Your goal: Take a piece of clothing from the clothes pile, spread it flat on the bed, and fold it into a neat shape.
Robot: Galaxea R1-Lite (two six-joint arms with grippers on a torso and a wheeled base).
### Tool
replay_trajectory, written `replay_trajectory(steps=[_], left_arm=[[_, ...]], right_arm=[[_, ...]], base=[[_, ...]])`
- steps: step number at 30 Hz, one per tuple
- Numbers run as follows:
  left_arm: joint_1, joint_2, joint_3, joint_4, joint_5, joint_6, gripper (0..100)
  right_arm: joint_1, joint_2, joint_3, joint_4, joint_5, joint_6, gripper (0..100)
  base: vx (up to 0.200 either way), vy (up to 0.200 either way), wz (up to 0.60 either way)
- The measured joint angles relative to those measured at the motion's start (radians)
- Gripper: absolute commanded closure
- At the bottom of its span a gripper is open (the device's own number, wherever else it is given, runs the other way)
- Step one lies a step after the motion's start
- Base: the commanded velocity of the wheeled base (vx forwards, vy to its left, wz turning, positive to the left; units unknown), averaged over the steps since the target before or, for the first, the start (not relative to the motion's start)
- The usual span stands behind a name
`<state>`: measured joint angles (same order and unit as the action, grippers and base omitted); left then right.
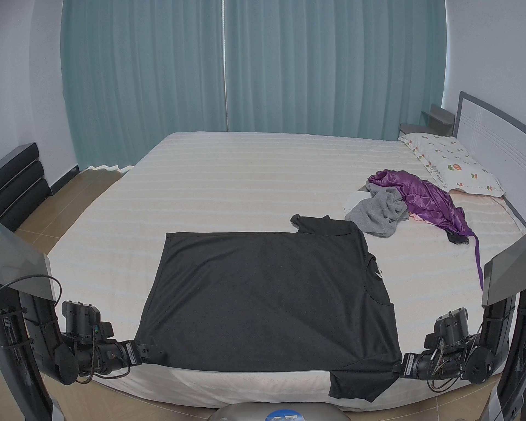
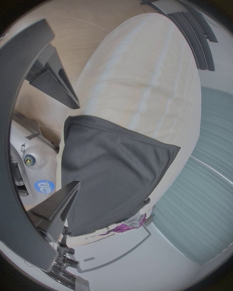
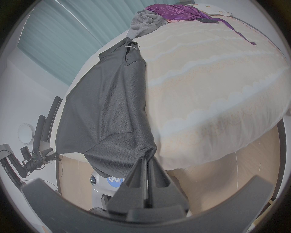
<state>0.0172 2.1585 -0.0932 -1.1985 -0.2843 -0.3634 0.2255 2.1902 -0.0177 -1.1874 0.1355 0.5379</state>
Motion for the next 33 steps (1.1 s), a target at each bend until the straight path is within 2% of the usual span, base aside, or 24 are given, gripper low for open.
replay_trajectory(steps=[6, 10, 15, 24, 25, 33], left_arm=[[0.035, 0.071, 0.013, -0.076, -0.012, 0.070, 0], [0.037, 0.101, 0.006, -0.092, -0.019, 0.074, 0], [0.037, 0.116, 0.009, -0.093, -0.066, 0.074, 0], [0.042, 0.123, -0.014, -0.092, -0.075, 0.068, 0], [0.043, 0.124, -0.020, -0.092, -0.078, 0.066, 100], [0.051, 0.127, -0.024, -0.093, -0.086, 0.064, 100]], right_arm=[[-0.001, -0.002, 0.000, 0.000, 0.001, 0.000, 100], [-0.001, -0.004, 0.000, -0.001, 0.001, 0.000, 100], [-0.001, -0.004, 0.000, -0.001, 0.001, 0.000, 100], [0.001, -0.005, 0.000, -0.001, 0.001, 0.000, 100], [0.001, -0.005, 0.000, 0.000, 0.001, 0.000, 100], [0.001, -0.008, 0.000, 0.000, 0.000, 0.000, 100]], base=[[0.000, 0.000, 0.00], [0.000, 0.000, 0.00], [0.000, 0.000, 0.00], [0.000, 0.000, 0.00], [0.000, 0.000, 0.00], [0.000, 0.000, 0.00]])
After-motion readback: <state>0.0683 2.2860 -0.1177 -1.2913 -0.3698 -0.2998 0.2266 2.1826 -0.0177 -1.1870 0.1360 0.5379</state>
